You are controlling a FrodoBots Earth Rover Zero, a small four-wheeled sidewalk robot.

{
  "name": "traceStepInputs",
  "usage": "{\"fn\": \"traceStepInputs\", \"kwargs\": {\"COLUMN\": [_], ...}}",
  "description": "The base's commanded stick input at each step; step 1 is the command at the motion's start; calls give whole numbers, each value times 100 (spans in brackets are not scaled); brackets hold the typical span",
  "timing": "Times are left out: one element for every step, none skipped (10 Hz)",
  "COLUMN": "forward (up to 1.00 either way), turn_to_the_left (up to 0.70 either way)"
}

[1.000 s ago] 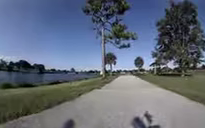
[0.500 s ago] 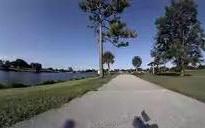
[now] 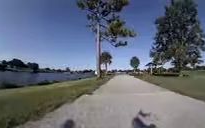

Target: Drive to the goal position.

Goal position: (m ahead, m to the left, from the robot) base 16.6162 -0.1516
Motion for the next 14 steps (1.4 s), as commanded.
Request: {"fn": "traceStepInputs", "kwargs": {"forward": [85, 85, 85, 85, 85, 85, 85, 85, 85, 85, 85, 85, 85, 85], "turn_to_the_left": [0, 0, 0, 34, 18, 2, 0, 0, 0, 0, 0, 0, 0, 0]}}
